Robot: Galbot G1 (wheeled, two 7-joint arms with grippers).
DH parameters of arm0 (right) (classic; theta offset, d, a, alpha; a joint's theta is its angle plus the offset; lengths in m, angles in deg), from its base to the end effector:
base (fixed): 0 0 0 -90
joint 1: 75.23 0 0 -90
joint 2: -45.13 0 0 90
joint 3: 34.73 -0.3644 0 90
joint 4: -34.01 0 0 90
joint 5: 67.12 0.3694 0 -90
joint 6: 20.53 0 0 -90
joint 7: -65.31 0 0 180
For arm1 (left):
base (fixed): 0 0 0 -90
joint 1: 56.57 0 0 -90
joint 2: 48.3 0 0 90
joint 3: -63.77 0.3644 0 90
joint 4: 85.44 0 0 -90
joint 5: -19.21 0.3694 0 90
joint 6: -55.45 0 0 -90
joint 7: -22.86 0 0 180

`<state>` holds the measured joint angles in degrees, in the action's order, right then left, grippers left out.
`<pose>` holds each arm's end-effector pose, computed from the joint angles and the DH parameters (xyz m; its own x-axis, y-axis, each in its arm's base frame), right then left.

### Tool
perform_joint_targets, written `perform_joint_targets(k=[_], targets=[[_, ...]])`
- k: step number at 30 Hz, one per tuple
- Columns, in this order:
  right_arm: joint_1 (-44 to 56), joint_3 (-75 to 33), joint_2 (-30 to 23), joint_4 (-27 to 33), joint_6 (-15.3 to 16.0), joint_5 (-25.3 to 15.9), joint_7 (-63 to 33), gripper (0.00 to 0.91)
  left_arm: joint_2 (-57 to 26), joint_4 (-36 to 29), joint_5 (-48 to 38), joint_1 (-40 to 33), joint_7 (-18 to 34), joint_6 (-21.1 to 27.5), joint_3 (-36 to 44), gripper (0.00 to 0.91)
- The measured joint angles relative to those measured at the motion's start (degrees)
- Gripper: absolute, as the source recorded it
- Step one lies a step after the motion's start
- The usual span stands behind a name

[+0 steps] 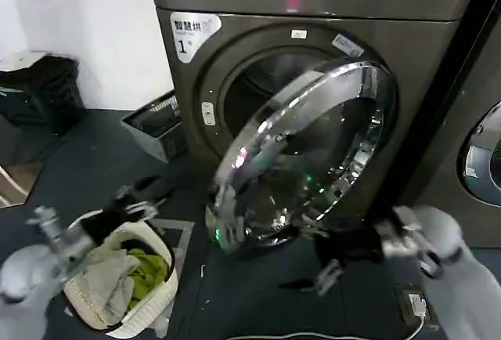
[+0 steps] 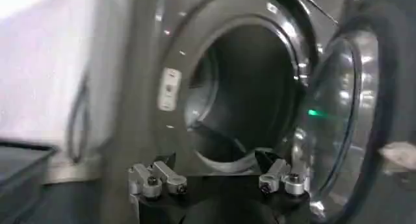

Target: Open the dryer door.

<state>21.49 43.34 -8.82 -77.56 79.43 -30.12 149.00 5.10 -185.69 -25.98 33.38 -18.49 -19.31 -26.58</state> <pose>0.3171 -0.1919 -0.1814 -0.0541 -0.9984 0.0134 -0.9896 0.0518 -0.1340 0.3637 0.1799 -0.2381 -0.6578 0.7532 -0.0058 0.7415 0.6461 -0.1810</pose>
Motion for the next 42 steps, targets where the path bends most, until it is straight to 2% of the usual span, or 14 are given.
perform_joint_targets(k=[3,9,14,17,19,20,22,24,26,29,35,39,42], targets=[[5.4,-9.7,-1.5,-0.3,-0.5,1.1,0.0,0.907,0.9,2.8,0.0,-5.4,-1.9,-0.7,6.1,0.907],[12.4,-27.0,-7.0,1.1,-2.4,-2.2,-1.8,0.907,3.1,4.4,0.0,-12.0,-5.5,0.1,14.3,0.907],[16.3,-39.4,-11.4,2.2,-3.0,-0.7,-10.7,0.907,2.9,3.0,0.2,-13.8,-9.3,-0.2,18.6,0.907],[17.3,-43.9,-12.7,1.4,-0.6,1.2,-19.9,0.907,2.1,1.7,0.1,-15.0,-10.2,-0.6,21.0,0.907],[17.8,-46.2,-13.4,0.6,1.6,4.1,-28.2,0.907,1.9,0.6,-0.2,-15.8,-9.6,-0.8,23.1,0.907],[17.9,-47.4,-13.6,0.4,1.5,4.4,-32.3,0.907,1.9,0.0,-0.8,-16.1,-8.8,-0.5,24.2,0.907],[18.8,-49.5,-13.6,0.1,-0.9,1.8,-40.3,0.907,2.1,-1.0,-1.1,-16.7,-7.7,-0.4,26.5,0.907],[20.0,-51.5,-13.3,-0.6,-1.3,-0.3,-47.5,0.907,2.2,-2.0,-1.1,-17.5,-7.4,-0.9,29.1,0.907],[20.6,-53.4,-13.1,-1.3,-1.0,-1.1,-53.9,0.907,2.5,-2.7,-1.1,-18.3,-6.8,-1.3,31.6,0.907],[21.7,-57.2,-12.6,-1.7,1.0,-0.9,-63.9,0.907,3.5,-2.7,-1.1,-20.0,-5.4,-1.6,35.4,0.907],[24.4,-65.0,-12.3,-2.0,5.4,-0.6,-71.6,0.907,6.3,-1.3,-1.8,-24.6,-1.4,-3.0,42.8,0.907],[25.9,-69.8,-11.6,-1.5,4.3,-2.6,-72.8,0.907,8.9,-0.1,-1.8,-27.6,-0.4,-3.4,46.6,0.907],[26.9,-73.1,-10.9,-1.0,5.1,-3.1,-74.1,0.907,10.5,0.5,-2.6,-29.6,1.9,-4.5,49.0,0.907]])
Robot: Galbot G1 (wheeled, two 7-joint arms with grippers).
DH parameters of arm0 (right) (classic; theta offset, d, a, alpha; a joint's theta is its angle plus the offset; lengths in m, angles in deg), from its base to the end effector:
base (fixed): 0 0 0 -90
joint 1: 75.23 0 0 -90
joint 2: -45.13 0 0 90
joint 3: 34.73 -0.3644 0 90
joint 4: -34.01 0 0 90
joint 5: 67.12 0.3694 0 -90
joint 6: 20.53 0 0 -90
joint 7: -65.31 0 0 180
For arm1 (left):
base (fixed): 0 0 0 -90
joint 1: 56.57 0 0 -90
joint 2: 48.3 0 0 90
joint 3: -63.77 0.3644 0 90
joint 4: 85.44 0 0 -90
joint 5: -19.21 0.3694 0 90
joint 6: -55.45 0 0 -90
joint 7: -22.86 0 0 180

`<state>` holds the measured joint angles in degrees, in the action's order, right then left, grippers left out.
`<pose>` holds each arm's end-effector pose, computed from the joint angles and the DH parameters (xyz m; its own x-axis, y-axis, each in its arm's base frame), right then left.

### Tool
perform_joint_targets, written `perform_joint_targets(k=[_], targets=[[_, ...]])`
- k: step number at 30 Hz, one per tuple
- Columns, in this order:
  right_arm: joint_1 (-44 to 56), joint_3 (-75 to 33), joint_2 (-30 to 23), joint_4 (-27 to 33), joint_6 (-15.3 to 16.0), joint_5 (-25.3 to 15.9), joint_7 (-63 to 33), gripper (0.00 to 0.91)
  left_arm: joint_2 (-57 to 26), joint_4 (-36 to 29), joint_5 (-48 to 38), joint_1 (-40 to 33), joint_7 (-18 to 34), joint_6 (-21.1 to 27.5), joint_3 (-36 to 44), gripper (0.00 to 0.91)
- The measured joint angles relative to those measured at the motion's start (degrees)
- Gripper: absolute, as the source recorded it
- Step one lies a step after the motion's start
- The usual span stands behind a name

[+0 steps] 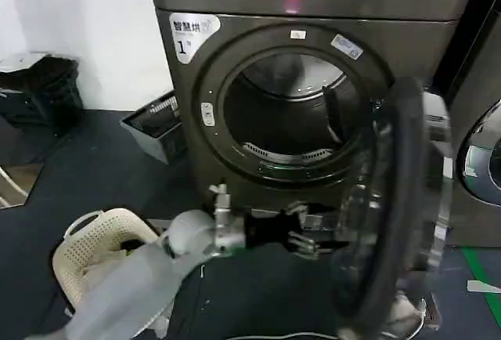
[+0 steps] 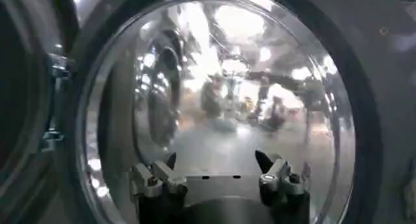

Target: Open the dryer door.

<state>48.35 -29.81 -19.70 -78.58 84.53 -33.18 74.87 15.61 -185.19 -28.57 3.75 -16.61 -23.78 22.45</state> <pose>-0.0071 -0.4022 -0.0635 -0.6381 0.7040 -0.3118 0.7690 0.6023 -0.2140 0.4026 -0.1128 -0.2210 -0.0117 0.9966 -0.0817 0.9927 0.0018 -0.1206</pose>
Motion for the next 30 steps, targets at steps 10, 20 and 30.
perform_joint_targets(k=[10,20,30], targets=[[3.7,-9.6,0.5,0.4,2.5,-0.1,-0.1,0.907,5.5,4.4,0.2,-7.3,3.6,-1.8,9.2,0.907],[4.3,-12.4,0.3,0.8,2.6,-0.6,-0.1,0.907,12.4,10.5,3.1,-11.9,8.7,-4.8,13.5,0.907],[4.6,-13.4,-0.2,0.3,1.5,-0.4,-0.1,0.907,16.8,16.3,6.7,-14.3,10.9,-7.5,15.3,0.907]])
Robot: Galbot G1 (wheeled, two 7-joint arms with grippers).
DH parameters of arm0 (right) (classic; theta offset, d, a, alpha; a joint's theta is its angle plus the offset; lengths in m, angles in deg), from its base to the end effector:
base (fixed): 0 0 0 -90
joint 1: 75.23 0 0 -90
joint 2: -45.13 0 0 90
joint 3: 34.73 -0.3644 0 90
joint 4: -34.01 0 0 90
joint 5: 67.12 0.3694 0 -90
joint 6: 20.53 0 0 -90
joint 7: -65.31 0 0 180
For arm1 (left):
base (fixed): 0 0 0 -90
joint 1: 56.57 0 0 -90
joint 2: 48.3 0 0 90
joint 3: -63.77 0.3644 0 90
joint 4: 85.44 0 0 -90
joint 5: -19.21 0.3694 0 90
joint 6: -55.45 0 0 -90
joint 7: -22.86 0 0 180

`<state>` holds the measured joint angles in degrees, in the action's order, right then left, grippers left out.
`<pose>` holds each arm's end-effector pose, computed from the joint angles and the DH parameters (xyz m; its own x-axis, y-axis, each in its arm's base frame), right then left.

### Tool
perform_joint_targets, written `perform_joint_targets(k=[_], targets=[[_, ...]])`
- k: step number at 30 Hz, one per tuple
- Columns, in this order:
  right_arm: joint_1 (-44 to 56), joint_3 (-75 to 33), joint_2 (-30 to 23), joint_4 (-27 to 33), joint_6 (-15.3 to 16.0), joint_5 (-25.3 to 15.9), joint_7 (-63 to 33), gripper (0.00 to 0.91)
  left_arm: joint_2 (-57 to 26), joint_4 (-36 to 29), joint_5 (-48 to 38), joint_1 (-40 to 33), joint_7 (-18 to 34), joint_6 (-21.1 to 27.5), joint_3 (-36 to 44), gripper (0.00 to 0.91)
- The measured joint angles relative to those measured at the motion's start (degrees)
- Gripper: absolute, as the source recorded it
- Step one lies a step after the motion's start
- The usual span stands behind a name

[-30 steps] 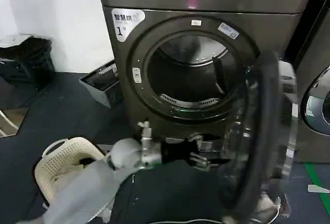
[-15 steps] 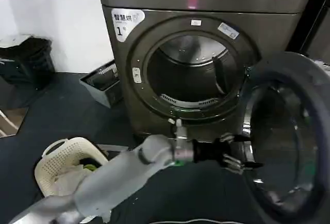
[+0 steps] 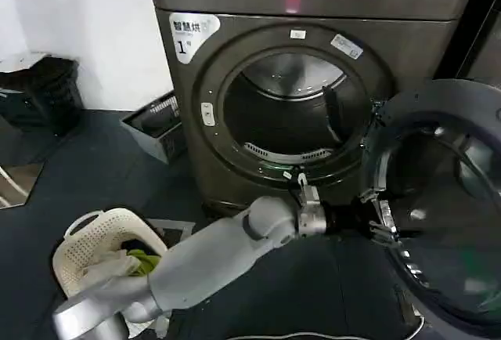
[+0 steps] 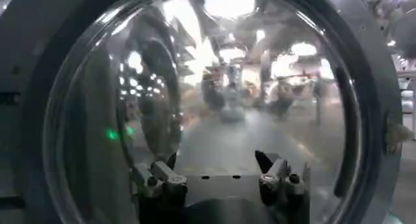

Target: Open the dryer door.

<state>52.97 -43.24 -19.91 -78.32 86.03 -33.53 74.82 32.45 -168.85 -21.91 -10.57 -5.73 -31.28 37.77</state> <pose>-0.0772 -0.4009 -0.0163 -0.4982 0.7762 -0.3865 0.8663 0.4268 -0.2596 0.4315 -0.2601 -0.2152 -0.0204 0.9990 -0.0394 0.9982 0.0226 0.0551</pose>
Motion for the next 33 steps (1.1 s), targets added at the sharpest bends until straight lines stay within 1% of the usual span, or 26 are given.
perform_joint_targets(k=[9,16,20,25,30,33], targets=[[0.6,-0.6,0.0,-0.1,-0.2,0.1,0.0,0.907,3.2,4.5,0.2,-3.0,2.0,-1.8,0.8,0.907],[0.9,-1.3,0.5,0.2,-0.3,0.9,0.0,0.907,5.3,6.8,1.6,-3.3,6.4,-4.3,0.9,0.907],[1.0,-1.8,0.7,0.8,-0.7,1.5,-0.1,0.907,4.9,7.6,1.7,-3.3,10.0,-8.8,0.7,0.907],[1.0,-1.9,1.1,1.6,-1.1,1.6,-0.1,0.907,3.1,6.8,0.5,-2.5,15.6,-15.6,-0.3,0.907],[0.9,-2.7,1.9,1.9,-1.3,1.5,-0.2,0.907,-0.6,4.1,1.1,-1.1,21.7,-18.5,-1.7,0.907],[0.8,-3.3,2.7,2.4,-1.4,1.2,-0.7,0.907,-3.8,1.0,0.6,-0.2,23.1,-19.1,-2.7,0.907]])
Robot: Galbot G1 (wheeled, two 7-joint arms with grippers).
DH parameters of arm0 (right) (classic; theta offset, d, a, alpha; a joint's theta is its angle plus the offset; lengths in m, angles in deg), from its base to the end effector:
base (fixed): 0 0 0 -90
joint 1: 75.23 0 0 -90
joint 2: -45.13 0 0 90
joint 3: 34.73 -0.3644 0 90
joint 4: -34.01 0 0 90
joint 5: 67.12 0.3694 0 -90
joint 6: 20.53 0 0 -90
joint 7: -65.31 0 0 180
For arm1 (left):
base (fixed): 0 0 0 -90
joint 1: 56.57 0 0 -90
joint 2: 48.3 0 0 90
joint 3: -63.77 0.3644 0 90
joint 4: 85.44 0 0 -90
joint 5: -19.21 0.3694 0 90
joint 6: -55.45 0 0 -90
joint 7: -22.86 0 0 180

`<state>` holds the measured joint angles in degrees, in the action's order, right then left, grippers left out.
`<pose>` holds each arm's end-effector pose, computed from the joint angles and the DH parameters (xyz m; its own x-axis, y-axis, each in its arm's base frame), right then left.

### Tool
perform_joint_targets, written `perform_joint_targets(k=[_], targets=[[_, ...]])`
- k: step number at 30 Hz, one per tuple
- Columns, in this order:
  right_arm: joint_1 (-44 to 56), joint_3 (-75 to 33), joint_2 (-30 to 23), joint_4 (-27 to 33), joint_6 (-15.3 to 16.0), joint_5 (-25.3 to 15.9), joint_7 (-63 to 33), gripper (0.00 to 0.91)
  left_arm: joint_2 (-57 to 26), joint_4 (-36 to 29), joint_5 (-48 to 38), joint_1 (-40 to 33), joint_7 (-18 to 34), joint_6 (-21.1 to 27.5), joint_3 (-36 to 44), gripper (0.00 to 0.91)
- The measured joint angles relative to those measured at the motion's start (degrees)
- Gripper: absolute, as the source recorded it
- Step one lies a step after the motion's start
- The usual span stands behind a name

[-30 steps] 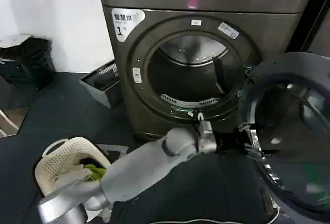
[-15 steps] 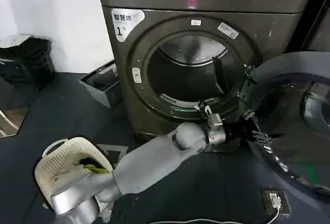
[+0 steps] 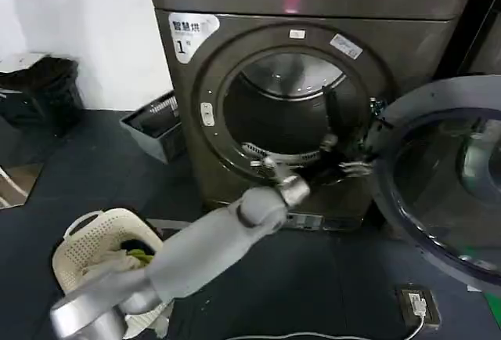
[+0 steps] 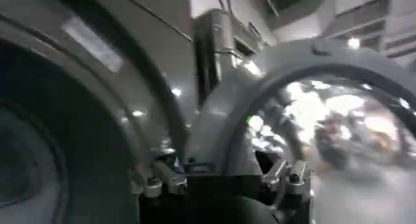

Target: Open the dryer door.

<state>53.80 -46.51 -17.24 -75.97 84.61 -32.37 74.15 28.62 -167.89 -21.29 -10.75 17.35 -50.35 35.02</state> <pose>-0.0887 -0.4116 0.0031 -0.4603 0.7669 -0.4472 0.8877 0.3912 -0.2427 0.4573 -0.2193 -0.2178 -0.4376 0.8244 -0.3589 0.8622 0.4980 0.0927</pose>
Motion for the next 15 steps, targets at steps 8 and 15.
perform_joint_targets(k=[8,15], targets=[[-1.0,-2.2,2.0,1.8,-1.0,-2.9,-1.7,0.907,-15.2,-11.6,-6.6,2.5,0.9,4.6,-2.4,0.907],[-3.1,-2.2,3.1,2.1,-1.0,-6.6,-1.6,0.907,-33.9,-20.2,-7.2,7.6,-4.7,7.1,-5.8,0.907]])
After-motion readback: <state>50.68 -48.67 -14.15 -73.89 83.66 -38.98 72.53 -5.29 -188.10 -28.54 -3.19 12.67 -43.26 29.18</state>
